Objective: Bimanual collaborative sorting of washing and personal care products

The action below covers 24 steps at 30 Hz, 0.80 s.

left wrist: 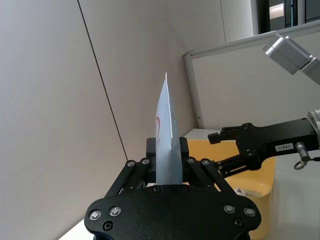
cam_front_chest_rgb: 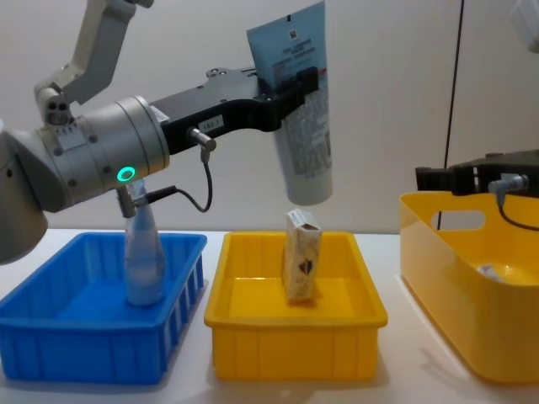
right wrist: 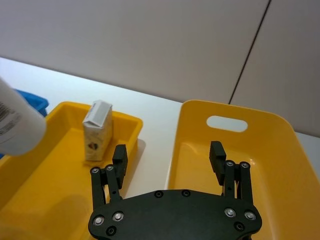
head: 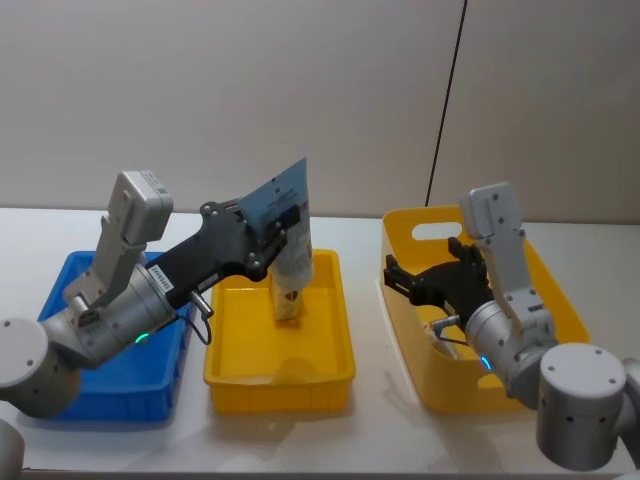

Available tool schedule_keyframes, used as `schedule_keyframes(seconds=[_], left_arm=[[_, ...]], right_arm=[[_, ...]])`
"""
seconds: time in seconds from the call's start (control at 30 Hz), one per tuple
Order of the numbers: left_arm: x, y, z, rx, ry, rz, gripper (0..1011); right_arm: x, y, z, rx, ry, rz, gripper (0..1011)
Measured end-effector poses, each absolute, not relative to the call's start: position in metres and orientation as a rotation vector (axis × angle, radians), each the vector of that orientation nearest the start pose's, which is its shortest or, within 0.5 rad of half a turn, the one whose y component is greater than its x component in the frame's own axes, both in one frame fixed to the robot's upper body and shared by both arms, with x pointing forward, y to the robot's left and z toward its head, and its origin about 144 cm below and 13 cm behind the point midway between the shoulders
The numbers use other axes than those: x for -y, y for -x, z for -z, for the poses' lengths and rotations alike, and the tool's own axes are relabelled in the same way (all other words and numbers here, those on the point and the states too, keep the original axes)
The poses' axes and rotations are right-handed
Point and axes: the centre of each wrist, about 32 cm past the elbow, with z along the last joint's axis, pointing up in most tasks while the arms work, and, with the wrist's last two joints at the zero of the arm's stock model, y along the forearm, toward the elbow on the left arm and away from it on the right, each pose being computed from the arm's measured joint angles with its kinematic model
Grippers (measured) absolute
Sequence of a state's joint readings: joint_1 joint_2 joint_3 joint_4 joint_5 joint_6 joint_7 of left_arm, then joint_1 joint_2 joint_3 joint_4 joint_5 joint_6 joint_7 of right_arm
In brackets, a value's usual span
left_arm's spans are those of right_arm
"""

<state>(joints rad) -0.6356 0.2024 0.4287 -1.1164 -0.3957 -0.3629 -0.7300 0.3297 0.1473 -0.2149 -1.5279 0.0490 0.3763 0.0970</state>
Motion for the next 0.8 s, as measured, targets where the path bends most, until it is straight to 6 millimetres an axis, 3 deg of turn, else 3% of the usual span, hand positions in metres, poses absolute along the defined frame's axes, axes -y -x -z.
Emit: schedule_keyframes(seconds=[0.8], left_arm=[[-0.1937,-0.6136,-1.2381,0.380,0.228,-0.536,205]], right_arm=[[0.2110,-0.5318,-1.2451,0.132,0.288,0.966,1004]])
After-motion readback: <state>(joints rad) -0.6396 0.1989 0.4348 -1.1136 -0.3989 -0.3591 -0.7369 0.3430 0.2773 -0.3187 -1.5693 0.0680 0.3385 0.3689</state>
